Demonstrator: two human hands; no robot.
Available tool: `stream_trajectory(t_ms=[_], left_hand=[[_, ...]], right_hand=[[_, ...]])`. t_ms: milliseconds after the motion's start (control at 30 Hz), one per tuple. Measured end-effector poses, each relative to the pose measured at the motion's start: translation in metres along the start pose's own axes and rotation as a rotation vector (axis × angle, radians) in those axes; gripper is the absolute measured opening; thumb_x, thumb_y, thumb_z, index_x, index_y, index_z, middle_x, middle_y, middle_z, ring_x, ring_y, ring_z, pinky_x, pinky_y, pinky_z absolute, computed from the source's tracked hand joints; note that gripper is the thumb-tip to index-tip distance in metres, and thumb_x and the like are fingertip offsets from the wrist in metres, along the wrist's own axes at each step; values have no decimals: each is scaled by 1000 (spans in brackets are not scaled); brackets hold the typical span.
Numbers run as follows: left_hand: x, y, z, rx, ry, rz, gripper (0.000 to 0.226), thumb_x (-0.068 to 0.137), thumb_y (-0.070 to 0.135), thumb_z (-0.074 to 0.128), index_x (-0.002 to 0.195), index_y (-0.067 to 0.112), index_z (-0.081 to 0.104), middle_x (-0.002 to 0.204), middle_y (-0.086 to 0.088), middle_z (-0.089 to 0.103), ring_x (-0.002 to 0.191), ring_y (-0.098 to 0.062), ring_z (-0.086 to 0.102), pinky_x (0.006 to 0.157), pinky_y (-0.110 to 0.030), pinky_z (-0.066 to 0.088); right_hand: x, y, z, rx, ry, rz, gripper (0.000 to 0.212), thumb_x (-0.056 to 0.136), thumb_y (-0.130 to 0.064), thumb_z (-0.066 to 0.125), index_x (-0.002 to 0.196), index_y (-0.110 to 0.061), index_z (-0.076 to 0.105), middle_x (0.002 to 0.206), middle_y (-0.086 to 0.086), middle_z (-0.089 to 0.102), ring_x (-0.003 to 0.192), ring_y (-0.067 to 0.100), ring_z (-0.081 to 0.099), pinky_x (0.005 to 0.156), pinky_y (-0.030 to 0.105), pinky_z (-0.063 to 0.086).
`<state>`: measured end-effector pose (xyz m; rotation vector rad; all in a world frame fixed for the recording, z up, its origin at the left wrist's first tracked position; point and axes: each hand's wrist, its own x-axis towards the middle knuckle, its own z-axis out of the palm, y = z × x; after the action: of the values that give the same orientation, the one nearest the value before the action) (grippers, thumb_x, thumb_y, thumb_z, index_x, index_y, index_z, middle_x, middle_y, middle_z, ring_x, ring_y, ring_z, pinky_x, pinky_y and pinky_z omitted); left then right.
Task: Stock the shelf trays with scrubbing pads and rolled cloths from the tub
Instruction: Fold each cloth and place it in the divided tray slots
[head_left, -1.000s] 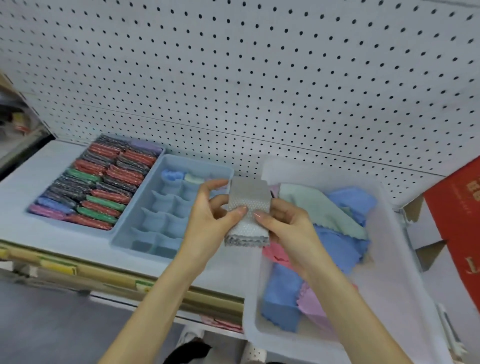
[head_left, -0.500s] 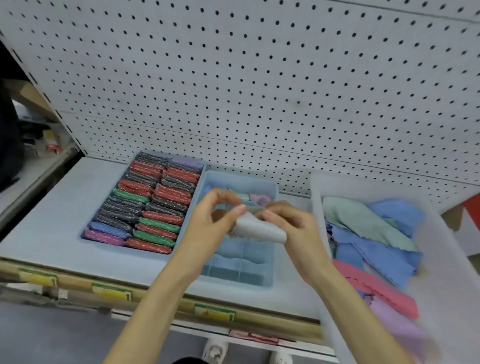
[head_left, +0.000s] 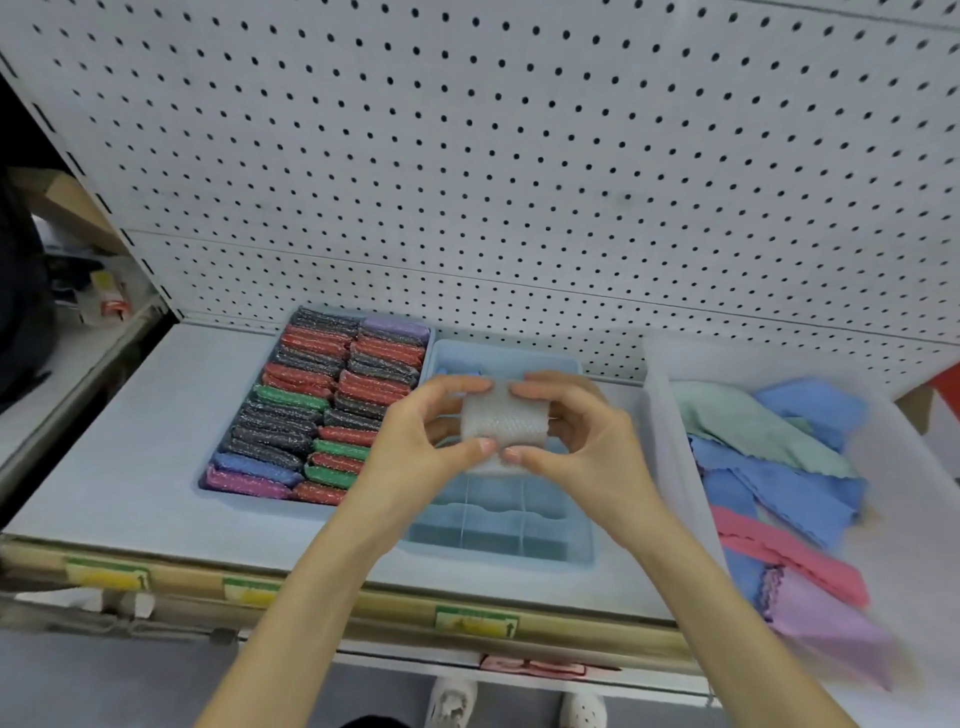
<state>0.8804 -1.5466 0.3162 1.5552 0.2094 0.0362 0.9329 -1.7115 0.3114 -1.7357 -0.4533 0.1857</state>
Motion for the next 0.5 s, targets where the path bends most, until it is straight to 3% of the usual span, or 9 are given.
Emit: stream_trajectory(t_ms=[100,233,300,367,433,500], left_hand=[[4,-2,-6,181,-57,35,51,79,1,72,121,27,58,105,2,65,94,-12,66,82,-29,55],[10,-4,-12,544,-58,84,33,81,26,73,113,27,62,98,8,53,86,-8,57,79,-23,48],[13,-5,-12,462,-126,39,22,88,25,65,107,14,64,98,6,52,85,0,56,80,-16,45],[13,-7,-8,243,-225,-58,14,94,18,55,100,7,61,93,-1,60,81,-1,61,75,-14,49],[12,-10,-2,25,-215,-182,13,96,16,50,97,4,56,91,-13,67,79,-17,70,70,-23,57],[13,-16,-1,-24,-145,-214,18,96,18,50,96,0,54,79,-16,69,65,-22,70,60,-25,58]], right_hand=[[5,2,-1,-128,-6,-48,47,65,2,82,99,-27,67,105,-7,61,90,11,63,77,16,48],[10,3,-6,-250,-80,36,27,75,-13,77,91,-31,64,94,-3,65,78,11,55,69,16,44],[10,3,-7,-163,-153,150,9,85,-16,68,94,-13,67,92,7,63,77,10,53,68,18,44],[10,5,-8,-81,-180,242,17,91,-16,60,98,-1,64,87,7,61,75,7,52,69,20,42],[12,8,-6,-46,-167,274,19,92,-17,58,96,1,63,83,7,58,75,9,50,69,23,40],[16,12,-3,-9,-164,287,14,90,-20,62,99,-10,65,84,5,60,77,10,54,70,21,43]])
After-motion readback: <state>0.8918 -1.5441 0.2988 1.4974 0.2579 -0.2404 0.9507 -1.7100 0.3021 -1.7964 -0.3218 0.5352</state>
